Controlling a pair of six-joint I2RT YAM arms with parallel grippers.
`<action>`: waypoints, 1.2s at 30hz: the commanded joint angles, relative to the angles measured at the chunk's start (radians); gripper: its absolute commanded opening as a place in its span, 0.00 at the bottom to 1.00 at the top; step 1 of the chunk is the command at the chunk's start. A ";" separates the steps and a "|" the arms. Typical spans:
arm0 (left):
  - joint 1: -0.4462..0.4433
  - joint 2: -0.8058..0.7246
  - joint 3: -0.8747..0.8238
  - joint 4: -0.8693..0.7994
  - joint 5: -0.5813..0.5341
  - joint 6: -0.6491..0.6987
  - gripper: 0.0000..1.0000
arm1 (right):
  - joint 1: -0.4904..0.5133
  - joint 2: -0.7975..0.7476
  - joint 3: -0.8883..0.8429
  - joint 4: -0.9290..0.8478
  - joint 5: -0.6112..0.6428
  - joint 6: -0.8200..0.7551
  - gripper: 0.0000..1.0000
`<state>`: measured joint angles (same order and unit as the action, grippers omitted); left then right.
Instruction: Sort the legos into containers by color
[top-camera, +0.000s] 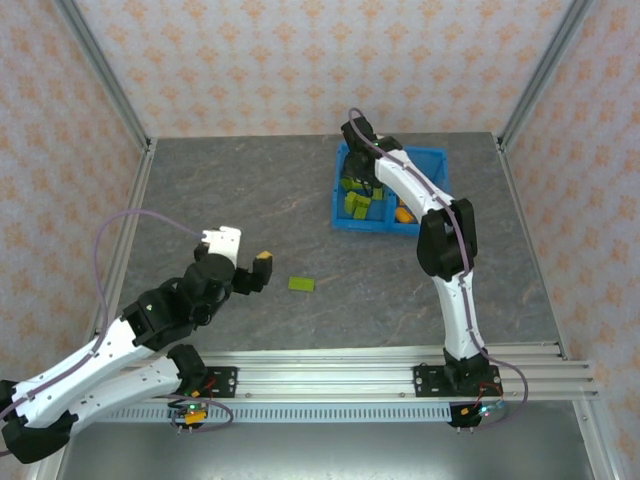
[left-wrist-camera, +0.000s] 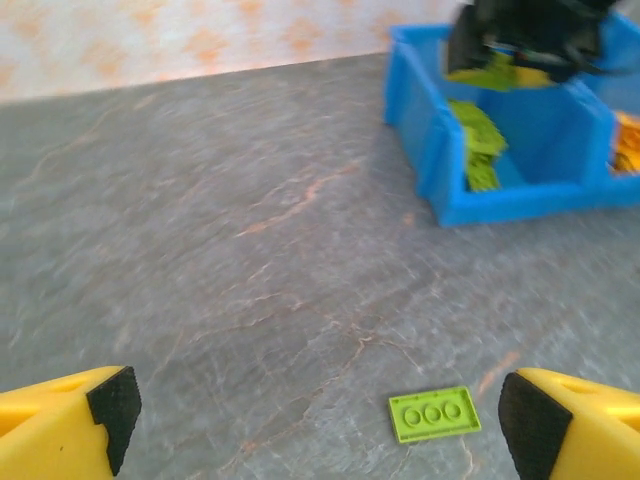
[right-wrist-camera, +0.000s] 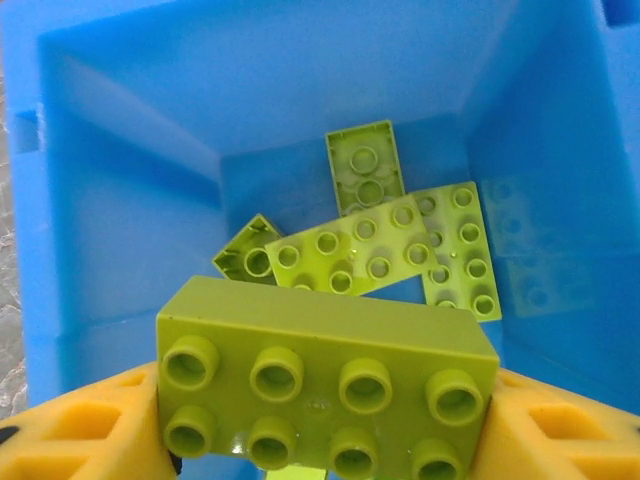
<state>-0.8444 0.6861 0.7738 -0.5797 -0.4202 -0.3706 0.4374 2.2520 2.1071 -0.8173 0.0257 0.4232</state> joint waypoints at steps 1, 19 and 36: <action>-0.002 0.021 0.045 -0.156 -0.182 -0.356 0.98 | -0.005 -0.022 0.068 -0.064 0.007 0.005 0.71; 0.070 0.554 0.161 -0.067 0.292 -0.360 1.00 | 0.003 -0.518 -0.337 -0.060 -0.341 -0.133 0.81; 0.072 1.012 0.254 0.077 0.437 -0.332 1.00 | 0.098 -1.118 -0.893 -0.358 -0.652 -0.199 0.99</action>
<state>-0.7769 1.6802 0.9894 -0.5098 0.0261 -0.7277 0.5282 1.1618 1.2411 -1.1015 -0.5739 0.2314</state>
